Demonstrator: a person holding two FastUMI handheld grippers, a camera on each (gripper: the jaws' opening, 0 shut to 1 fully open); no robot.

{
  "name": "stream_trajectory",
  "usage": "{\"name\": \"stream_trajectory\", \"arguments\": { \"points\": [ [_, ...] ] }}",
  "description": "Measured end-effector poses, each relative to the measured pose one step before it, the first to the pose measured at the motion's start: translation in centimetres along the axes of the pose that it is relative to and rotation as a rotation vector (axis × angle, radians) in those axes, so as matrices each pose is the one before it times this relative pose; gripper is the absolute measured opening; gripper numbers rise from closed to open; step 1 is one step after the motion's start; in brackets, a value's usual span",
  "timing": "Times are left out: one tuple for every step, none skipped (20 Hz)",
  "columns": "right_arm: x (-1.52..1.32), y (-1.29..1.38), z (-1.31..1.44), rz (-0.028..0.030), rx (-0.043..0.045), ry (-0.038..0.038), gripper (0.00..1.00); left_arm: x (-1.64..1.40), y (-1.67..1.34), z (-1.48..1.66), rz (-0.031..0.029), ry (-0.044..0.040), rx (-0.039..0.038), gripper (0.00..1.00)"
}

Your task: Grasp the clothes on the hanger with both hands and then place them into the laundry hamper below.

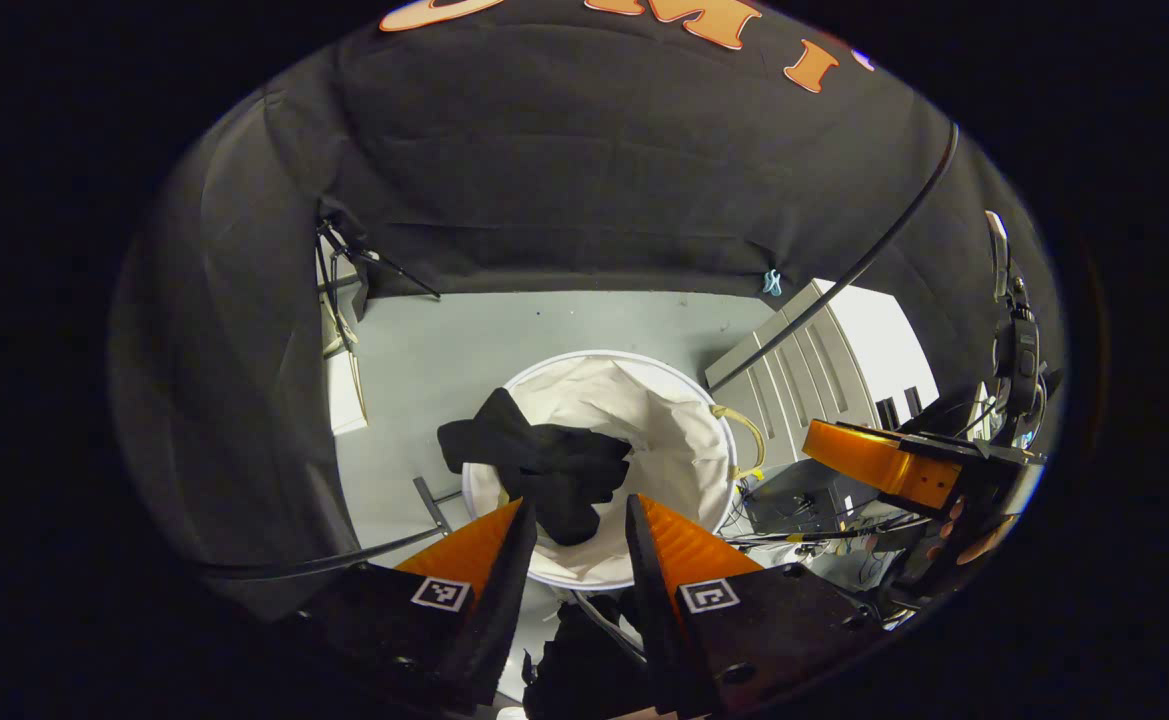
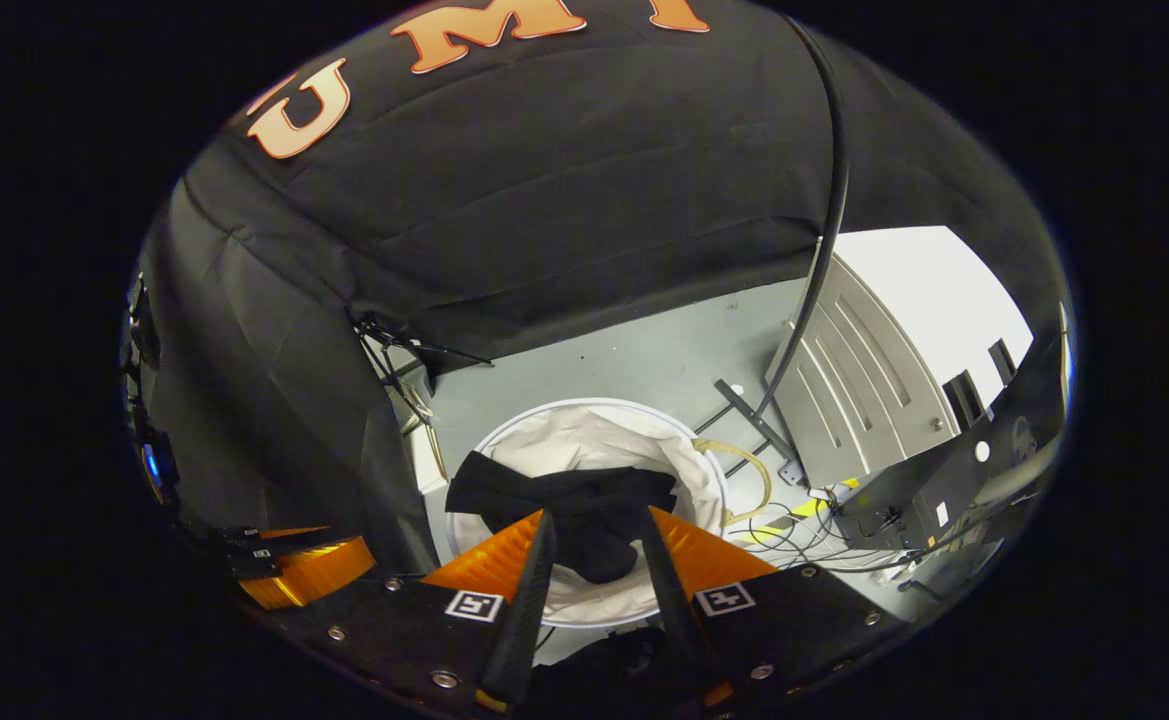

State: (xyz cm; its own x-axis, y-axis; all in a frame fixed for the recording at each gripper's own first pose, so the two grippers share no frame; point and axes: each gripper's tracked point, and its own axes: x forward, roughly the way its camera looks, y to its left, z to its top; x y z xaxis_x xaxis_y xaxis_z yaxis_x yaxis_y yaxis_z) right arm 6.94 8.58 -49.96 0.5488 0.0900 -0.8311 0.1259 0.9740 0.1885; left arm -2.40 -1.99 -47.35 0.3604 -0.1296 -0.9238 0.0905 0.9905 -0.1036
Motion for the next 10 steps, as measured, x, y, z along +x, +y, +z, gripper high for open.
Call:
{"name": "stream_trajectory", "arguments": {
  "points": [
    [-0.54,-0.118,0.091,-0.00297,-0.00148,-0.00198,0.64,-0.527,0.076,0.25,0.0035,-0.00954,-0.00039,0.69],
    [-0.572,-0.106,0.208,-0.00505,-0.0024,-0.00825,0.7,-0.402,0.029,0.351,-0.00102,-0.01457,-0.00286,0.69],
    [-0.454,-0.305,0.406,-0.00979,-0.00395,-0.00649,0.8,-0.429,0.013,0.434,0.00621,-0.01204,-0.00251,0.84],
    [-0.812,-0.32,0.252,-0.0126,0.00025,-0.00524,0.83,-0.503,-0.185,0.491,-0.01803,-0.01398,-0.00594,1.0],
    [-0.7,-0.214,0.53,-0.00908,0.00324,-0.00924,0.87,-0.332,0.015,0.18,0.00099,-0.01213,-0.00545,1.0],
    [-0.658,-0.049,0.703,-0.00904,-0.00111,-0.01742,0.89,-0.455,0.16,0.494,0.00305,-0.01474,-0.00069,1.0],
    [-0.706,-0.206,0.862,-0.01141,-0.00585,-0.02562,0.92,-0.453,0.491,0.485,0.01426,-0.01505,0.00414,0.96],
    [-0.773,-0.114,0.932,-0.00736,-0.0101,-0.02515,0.93,-0.512,0.495,0.547,0.02126,-0.01644,0.00905,0.96],
    [-0.807,-0.19,0.849,-0.00571,-0.00918,-0.02478,0.94,-0.438,0.103,0.536,0.01406,-0.01839,0.01151,0.97],
    [-0.805,-0.071,0.998,-0.00358,-0.00568,-0.02539,0.94,-0.409,0.085,0.803,0.01098,-0.01972,0.0098,0.97]
  ]
}}
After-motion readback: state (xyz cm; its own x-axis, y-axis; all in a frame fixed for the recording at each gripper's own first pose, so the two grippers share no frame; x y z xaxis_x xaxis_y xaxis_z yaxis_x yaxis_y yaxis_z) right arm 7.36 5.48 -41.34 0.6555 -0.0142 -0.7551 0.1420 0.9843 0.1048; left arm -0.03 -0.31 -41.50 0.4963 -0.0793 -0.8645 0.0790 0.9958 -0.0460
